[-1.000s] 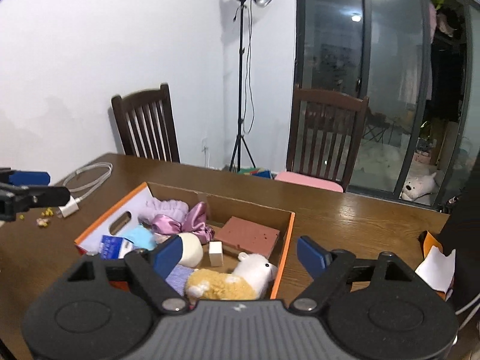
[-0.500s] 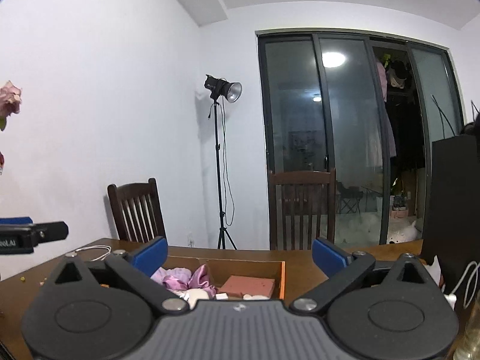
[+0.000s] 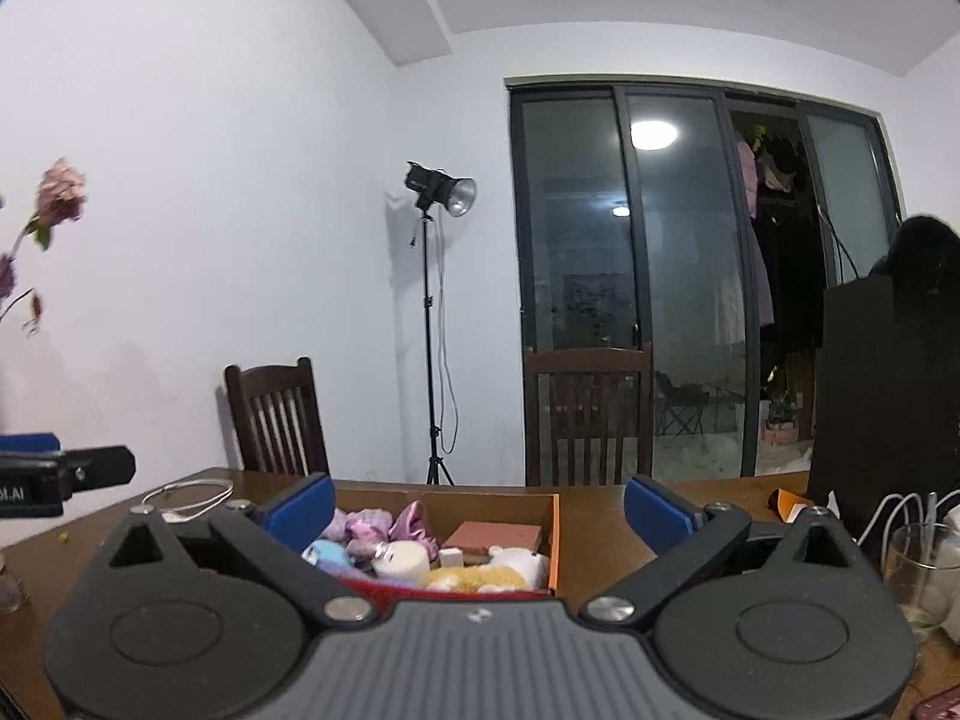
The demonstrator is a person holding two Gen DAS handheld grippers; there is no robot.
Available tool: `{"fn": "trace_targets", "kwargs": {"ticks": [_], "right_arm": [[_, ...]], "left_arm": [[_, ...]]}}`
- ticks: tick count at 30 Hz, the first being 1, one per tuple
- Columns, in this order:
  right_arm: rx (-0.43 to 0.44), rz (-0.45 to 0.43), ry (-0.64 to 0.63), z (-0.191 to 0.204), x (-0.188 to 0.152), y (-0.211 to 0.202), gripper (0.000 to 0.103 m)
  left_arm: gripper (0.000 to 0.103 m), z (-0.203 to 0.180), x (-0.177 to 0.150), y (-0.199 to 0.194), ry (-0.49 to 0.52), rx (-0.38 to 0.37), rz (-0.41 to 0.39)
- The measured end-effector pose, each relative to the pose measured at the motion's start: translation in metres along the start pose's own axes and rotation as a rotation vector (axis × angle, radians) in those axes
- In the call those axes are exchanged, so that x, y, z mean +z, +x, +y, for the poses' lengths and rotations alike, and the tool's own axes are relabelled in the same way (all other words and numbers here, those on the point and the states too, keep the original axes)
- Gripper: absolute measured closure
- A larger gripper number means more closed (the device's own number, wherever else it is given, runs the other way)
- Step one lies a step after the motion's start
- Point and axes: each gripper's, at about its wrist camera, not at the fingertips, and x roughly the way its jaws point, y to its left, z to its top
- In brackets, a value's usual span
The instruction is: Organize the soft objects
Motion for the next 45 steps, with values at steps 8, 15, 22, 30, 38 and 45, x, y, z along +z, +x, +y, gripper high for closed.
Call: {"fn": "trace_targets", "kwargs": {"ticks": [8, 15, 22, 30, 38, 45], "right_arm": [[0.057, 0.027, -0.005, 0.029, -0.025, -0.085, 0.0], [0.104, 0.044, 0.026, 0.055, -0.064, -0.159, 0.0], [0.136, 0.041, -0.016, 0.072, -0.058, -0.178, 0.0], [0.137, 0.059, -0.001, 0.072, -0.059, -0.174, 0.0], [0.128, 0.045, -0.003, 0.072, -0.059, -0.174, 0.0], [0.128, 0.049, -0.002, 0.072, -0.059, -0.173, 0.0]], "left_arm": [[0.0, 0.022, -0.034, -0.101, -0.071, 0.035, -0.029], [0.0, 0.022, -0.056, -0.178, -0.008, 0.051, -0.078], [0.0, 0.008, -0.058, -0.189, 0.028, 0.03, -0.094], [0.0, 0.002, -0.064, -0.188, 0.039, 0.012, -0.085], [0.0, 0.004, -0.064, -0.187, 0.037, 0.023, -0.088], [0.0, 0.004, -0.065, -0.187, 0.038, 0.022, -0.084]]}}
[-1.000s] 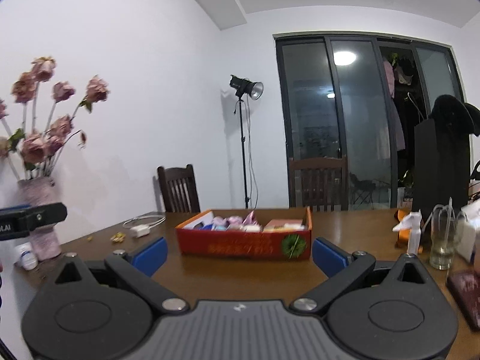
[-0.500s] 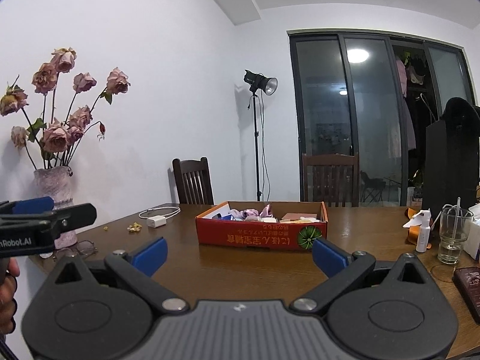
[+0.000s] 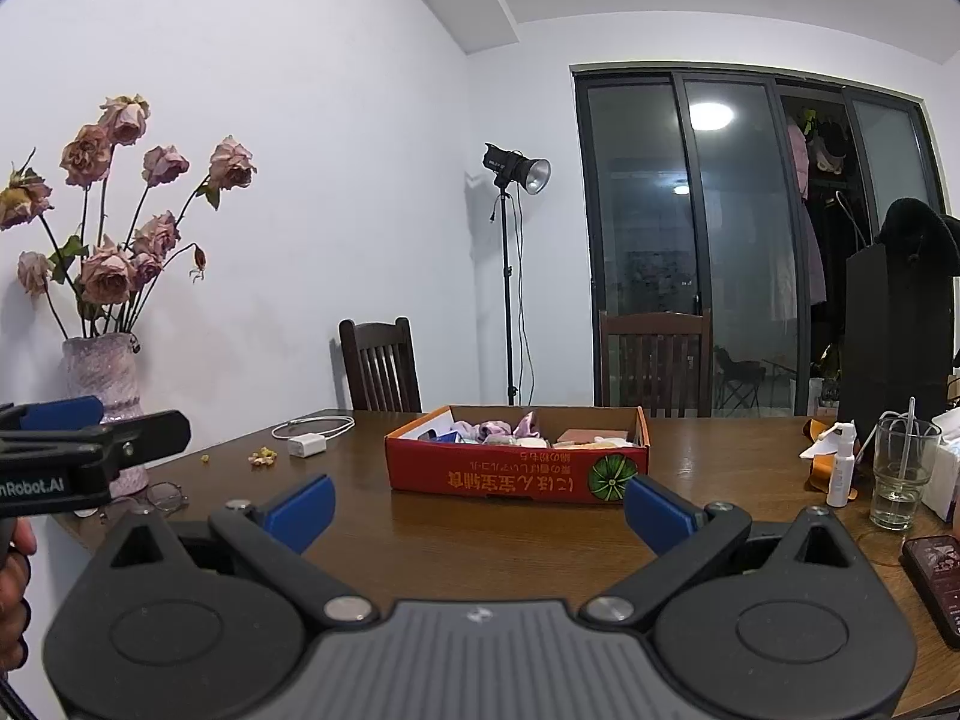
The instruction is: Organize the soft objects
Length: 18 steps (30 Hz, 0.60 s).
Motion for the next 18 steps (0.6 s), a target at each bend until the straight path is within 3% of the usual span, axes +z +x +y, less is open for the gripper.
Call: {"fn": "trace_targets", "kwargs": {"ticks": [18], "right_arm": [[-0.004, -0.006, 0.015, -0.0007, 0.0004, -0.0008, 0.0]], "left_arm": [[0.0, 0.0023, 0.0003, -0.0004, -0.01, 0.007, -0.002]]}}
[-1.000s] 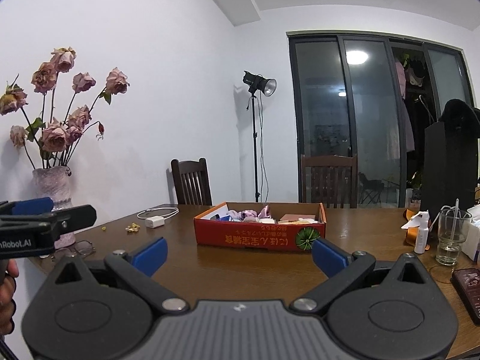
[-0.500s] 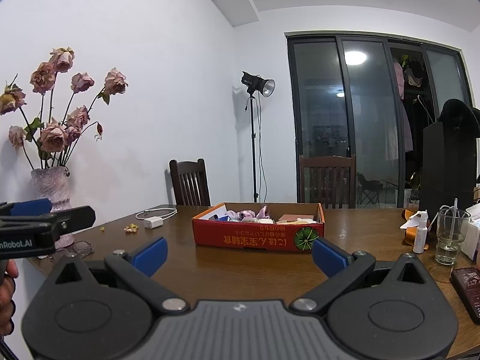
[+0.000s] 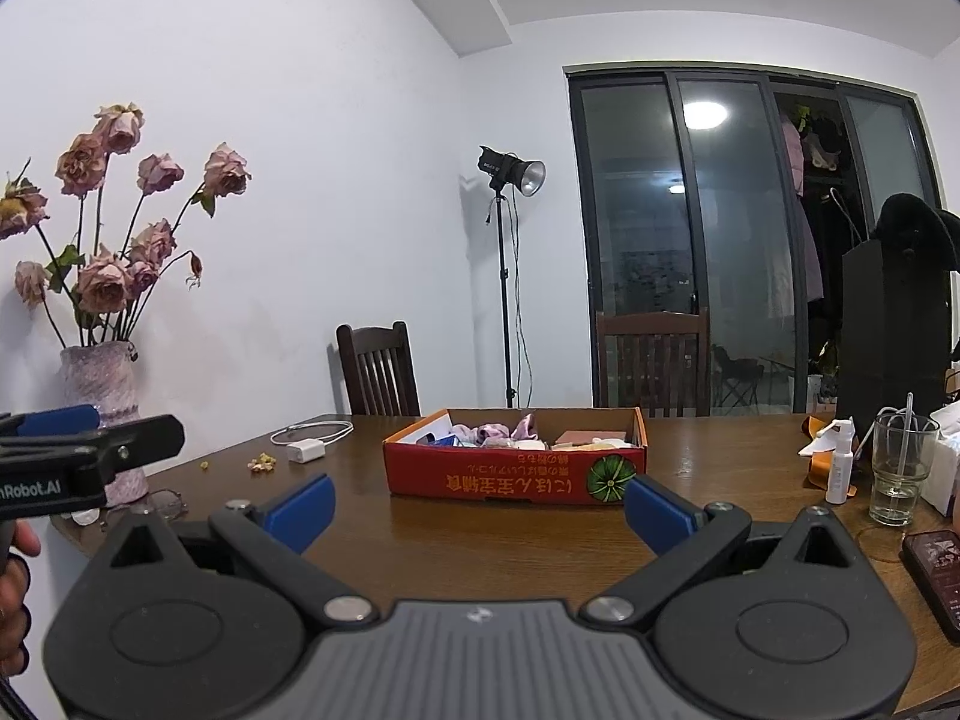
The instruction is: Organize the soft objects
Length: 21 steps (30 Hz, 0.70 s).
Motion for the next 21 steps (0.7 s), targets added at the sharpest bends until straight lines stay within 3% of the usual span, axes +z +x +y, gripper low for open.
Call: {"fn": "trace_targets", "kwargs": {"ticks": [21], "right_arm": [[0.003, 0.0, -0.009, -0.0007, -0.0006, -0.0004, 0.0]], "left_arm": [[0.0, 0.0001, 0.0005, -0.0001, -0.001, 0.005, 0.0]]}}
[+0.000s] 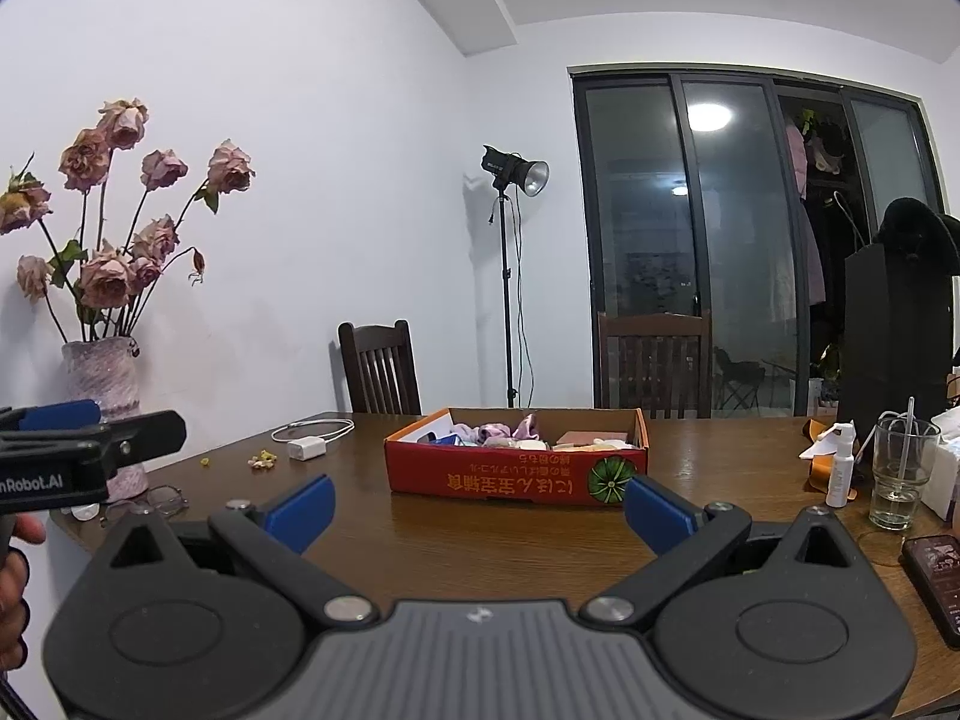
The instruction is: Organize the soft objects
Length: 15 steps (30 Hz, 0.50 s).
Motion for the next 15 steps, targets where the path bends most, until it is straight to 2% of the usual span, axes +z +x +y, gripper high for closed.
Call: {"fn": "trace_targets", "kwargs": {"ticks": [15], "right_arm": [[-0.003, 0.002, -0.002, 0.0001, -0.0001, 0.0006, 0.0]], "left_arm": [[0.0, 0.003, -0.0019, -0.0002, -0.009, 0.003, 0.0]]}}
